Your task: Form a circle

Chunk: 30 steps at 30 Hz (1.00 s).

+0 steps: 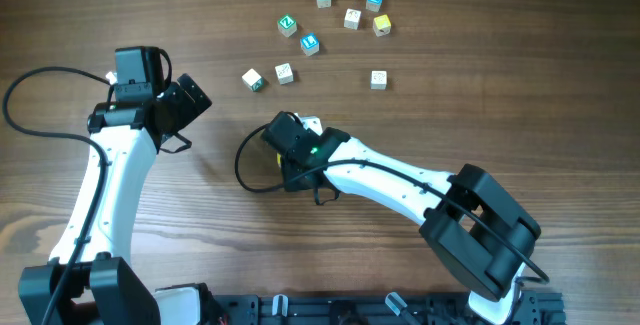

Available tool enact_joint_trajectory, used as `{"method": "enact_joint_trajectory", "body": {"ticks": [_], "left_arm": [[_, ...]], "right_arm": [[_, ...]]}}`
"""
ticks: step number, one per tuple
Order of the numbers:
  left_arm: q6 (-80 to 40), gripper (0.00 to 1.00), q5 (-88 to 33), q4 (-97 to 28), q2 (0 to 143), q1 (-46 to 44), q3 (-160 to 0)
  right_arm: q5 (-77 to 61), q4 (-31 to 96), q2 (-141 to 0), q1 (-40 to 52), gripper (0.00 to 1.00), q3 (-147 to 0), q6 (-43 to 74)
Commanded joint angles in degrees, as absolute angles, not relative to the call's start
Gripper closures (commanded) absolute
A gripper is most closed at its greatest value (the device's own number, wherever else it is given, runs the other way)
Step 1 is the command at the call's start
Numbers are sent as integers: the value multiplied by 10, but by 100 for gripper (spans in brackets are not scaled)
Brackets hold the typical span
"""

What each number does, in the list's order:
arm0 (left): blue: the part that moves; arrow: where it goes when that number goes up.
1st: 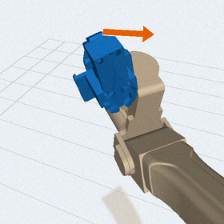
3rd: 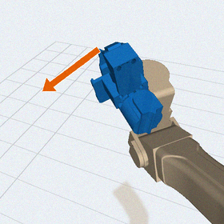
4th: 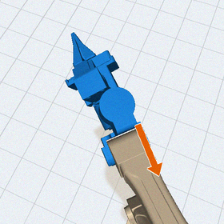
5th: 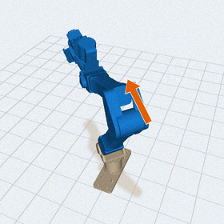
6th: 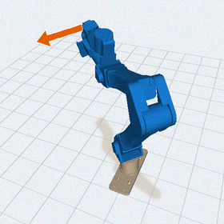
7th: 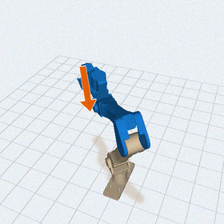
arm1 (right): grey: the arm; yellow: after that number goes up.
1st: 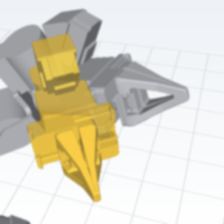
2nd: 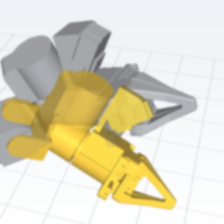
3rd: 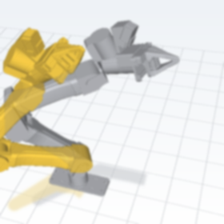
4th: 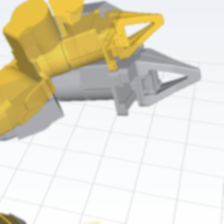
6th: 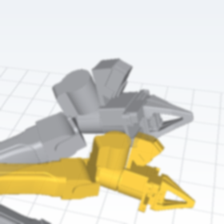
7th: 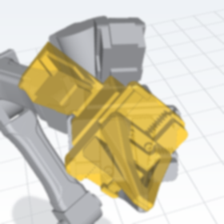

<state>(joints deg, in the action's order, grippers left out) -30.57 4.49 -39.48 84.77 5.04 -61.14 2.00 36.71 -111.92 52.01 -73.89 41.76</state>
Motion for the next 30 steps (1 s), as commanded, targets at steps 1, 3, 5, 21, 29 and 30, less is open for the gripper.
{"method": "enact_joint_trajectory", "body": {"ticks": [1,3,5,21,29,30], "left_arm": [[-305,0,48,-394,844,51,-618],[-305,0,48,-394,844,51,-618],[-305,0,48,-394,844,51,-618],[-305,0,48,-394,844,51,-618],[-305,0,48,-394,844,51,-618],[-305,0,48,-394,844,51,-618]], "right_arm": [[7,371,-1127,518,47,-749,420],[-11,376,-1127,518,49,-749,420],[-9,376,-1127,518,53,-749,420],[34,367,-1127,518,65,-749,422],[34,355,-1127,518,60,-749,422],[34,356,-1127,518,58,-749,422]]}}
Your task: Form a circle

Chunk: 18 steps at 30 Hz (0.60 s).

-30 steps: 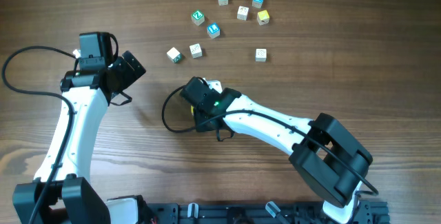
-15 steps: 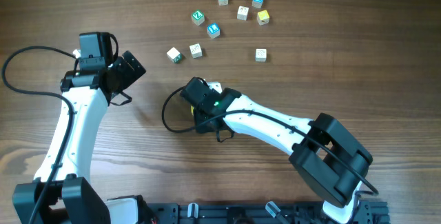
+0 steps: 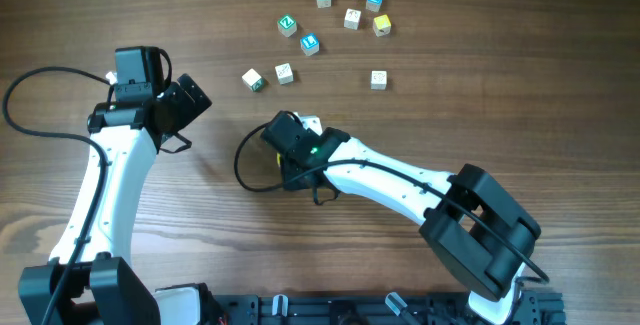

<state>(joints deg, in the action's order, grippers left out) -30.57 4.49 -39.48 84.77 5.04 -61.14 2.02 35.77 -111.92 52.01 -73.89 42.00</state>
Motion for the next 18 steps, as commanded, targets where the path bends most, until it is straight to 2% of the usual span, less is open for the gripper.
{"method": "enact_joint_trajectory", "body": {"ticks": [1,3,5,10,18], "left_arm": [[-305,0,48,-395,844,51,-618],[-305,0,48,-395,844,51,-618],[-305,0,48,-394,844,51,-618],[-305,0,48,-394,844,51,-618],[-305,0,48,-395,844,51,-618]], "right_arm": [[34,356,-1127,518,56,-749,422],[34,356,-1127,518,47,-749,422],[34,359,-1127,518,46,-749,422],[25,367,-1127,519,69,-749,423],[32,360,-1127,519,69,-749,422]]}}
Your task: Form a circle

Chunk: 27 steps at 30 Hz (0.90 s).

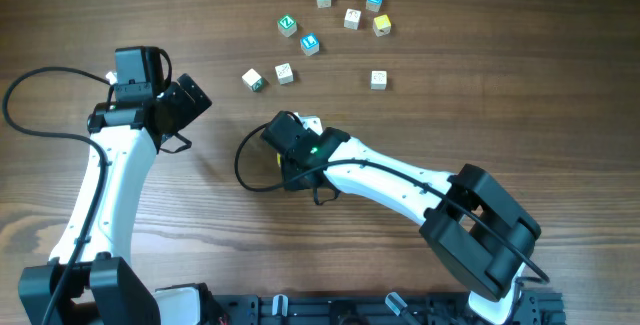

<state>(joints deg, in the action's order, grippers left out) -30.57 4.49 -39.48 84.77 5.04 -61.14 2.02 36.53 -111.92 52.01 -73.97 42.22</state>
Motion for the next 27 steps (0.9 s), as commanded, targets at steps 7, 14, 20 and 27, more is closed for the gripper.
{"method": "enact_joint_trajectory", "body": {"ticks": [7,14,20,27], "left_arm": [[-305,0,48,-394,844,51,-618],[-305,0,48,-394,844,51,-618],[-305,0,48,-394,844,51,-618],[-305,0,48,-394,844,51,-618]], "right_arm": [[32,352,-1127,519,69,-749,420],[41,352,-1127,519,61,-749,420],[38,359,-1127,519,65,-749,420],[41,359,-1127,519,69,-749,421]]}}
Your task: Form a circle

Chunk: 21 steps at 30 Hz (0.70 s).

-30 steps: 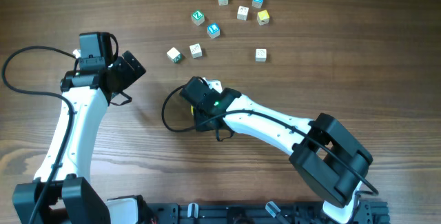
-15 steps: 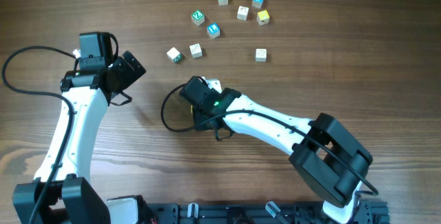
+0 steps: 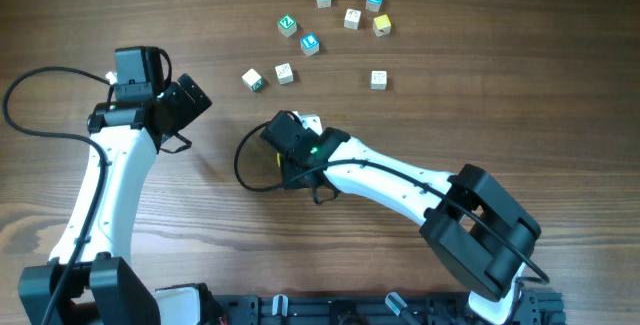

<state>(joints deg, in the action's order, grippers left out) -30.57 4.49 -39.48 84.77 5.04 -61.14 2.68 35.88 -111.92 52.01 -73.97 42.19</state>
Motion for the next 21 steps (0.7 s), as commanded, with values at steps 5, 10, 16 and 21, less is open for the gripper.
{"method": "enact_joint_trajectory", "body": {"ticks": [5,10,16,21], "left_arm": [[-305,0,48,-394,844,51,-618],[-305,0,48,-394,844,51,-618],[-305,0,48,-395,844,51,-618],[-305,0,48,-395,844,51,-618]], "right_arm": [[41,357,-1127,519,69,-749,421],[47,356,-1127,519,68,-749,421],[48,350,-1127,519,67,-749,421],[51,350,-1127,519,60,-749,421]]}}
